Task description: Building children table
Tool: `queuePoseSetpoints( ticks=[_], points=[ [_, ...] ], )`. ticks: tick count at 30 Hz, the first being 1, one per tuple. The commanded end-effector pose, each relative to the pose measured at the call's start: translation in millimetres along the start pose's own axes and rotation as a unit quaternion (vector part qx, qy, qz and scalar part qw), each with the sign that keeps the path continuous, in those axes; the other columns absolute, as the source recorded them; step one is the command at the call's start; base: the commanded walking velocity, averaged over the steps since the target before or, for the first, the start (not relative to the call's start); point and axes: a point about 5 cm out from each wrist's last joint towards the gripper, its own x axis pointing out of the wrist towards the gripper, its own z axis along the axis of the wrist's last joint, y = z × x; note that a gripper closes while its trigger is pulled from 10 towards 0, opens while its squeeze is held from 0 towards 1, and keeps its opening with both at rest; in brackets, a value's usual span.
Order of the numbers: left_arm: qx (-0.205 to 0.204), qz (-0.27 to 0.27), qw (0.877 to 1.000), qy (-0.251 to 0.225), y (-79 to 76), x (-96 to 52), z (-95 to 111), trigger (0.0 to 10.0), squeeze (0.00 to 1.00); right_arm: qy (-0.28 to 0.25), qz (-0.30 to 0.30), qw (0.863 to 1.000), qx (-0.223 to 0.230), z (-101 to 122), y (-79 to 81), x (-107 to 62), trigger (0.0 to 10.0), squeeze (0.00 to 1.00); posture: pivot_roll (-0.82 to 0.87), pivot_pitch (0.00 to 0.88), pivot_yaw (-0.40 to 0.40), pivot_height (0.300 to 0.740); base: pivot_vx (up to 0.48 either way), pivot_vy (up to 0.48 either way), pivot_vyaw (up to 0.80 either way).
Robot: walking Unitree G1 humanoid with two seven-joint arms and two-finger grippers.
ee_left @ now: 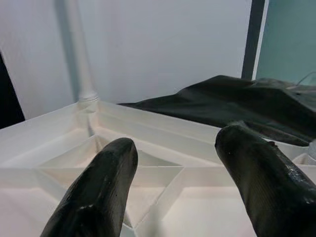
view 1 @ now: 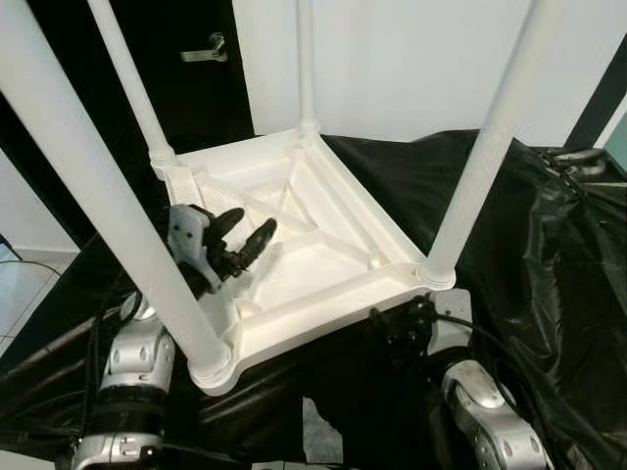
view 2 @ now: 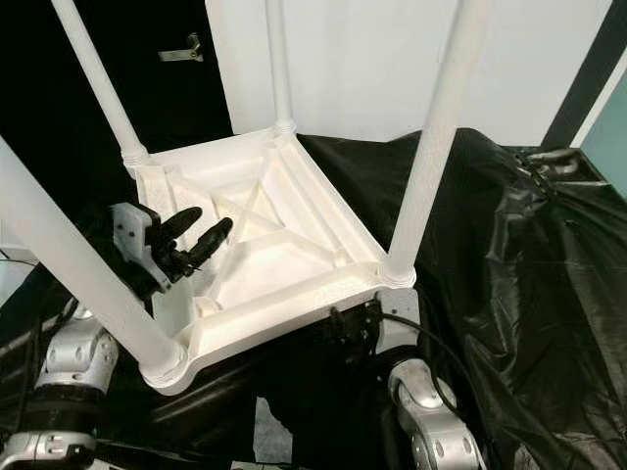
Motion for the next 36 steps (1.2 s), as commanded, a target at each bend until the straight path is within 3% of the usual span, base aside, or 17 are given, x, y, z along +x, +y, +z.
queuePoseSetpoints(
  ticks=[1,8,9,12,13,14,15,18,21,32,36],
  points=[
    [0.002,-0.036,0.999,0.002,-16.0,4.9,-2.9,10.0,0.0,0.002,-0.019,1.0,0.008,0.9,0.3,6.6,10.0,0.0,0.05,0.0,0.024,0.74,0.0,0.0,0.0],
    [-0.009,-0.052,0.999,-0.007,-31.4,7.0,-0.4,10.0,0.0,0.007,-0.046,0.999,0.009,-0.2,-5.2,14.3,10.0,0.0,0.05,0.0,0.024,0.74,0.0,0.0,0.0],
    [-0.017,-0.062,0.998,-0.012,-41.9,6.7,1.0,10.0,0.0,0.006,-0.049,0.999,0.005,1.0,-7.2,17.8,10.0,0.0,0.05,0.0,0.026,0.74,0.0,0.0,0.0],
    [-0.021,-0.071,0.997,-0.018,-51.1,6.5,2.7,10.0,0.0,0.002,-0.047,0.999,0.001,2.8,-7.9,21.1,10.0,0.0,0.06,0.0,0.025,0.74,0.0,0.0,0.0],
    [-0.03,-0.085,0.996,-0.024,-64.1,6.6,4.3,10.0,0.0,0.001,-0.042,0.999,-0.002,4.0,-7.4,23.8,10.0,0.0,0.06,0.0,0.024,0.74,0.0,0.0,0.0],
    [-0.03,-0.085,0.996,-0.024,-64.1,6.6,4.3,10.0,0.0,0.001,-0.042,0.999,-0.002,4.0,-7.4,23.8,10.0,0.0,0.06,0.0,0.024,0.74,0.0,0.0,0.0],
    [-0.043,-0.097,0.994,-0.027,-75.6,6.8,5.4,10.0,0.0,-0.001,-0.035,0.999,-0.005,5.0,-6.4,26.1,10.0,0.0,0.06,0.0,0.023,0.74,0.0,0.0,0.0],
    [-0.043,-0.097,0.994,-0.027,-75.6,6.8,5.4,10.0,0.0,-0.001,-0.035,0.999,-0.005,5.0,-6.4,26.1,10.0,0.0,0.06,0.0,0.023,0.74,0.0,0.0,0.0],
    [-0.065,-0.106,0.992,-0.037,-102.0,10.6,10.2,10.0,0.0,-0.004,-0.023,1.0,-0.017,9.4,-10.1,38.6,10.0,0.0,0.06,0.0,0.024,0.74,0.0,0.0,0.0],
    [-0.051,-0.093,0.993,-0.044,-120.7,25.2,16.2,10.0,0.0,-0.013,0.046,0.998,-0.049,22.4,-13.3,64.8,10.0,0.0,0.07,0.0,0.011,0.74,0.0,0.0,0.0],
    [-0.051,-0.079,0.994,-0.05,-128.7,37.4,18.1,10.0,0.0,-0.014,0.07,0.995,-0.063,29.0,-9.8,77.7,10.0,0.0,0.07,0.0,0.016,0.74,0.0,0.0,0.0]
  ],
)
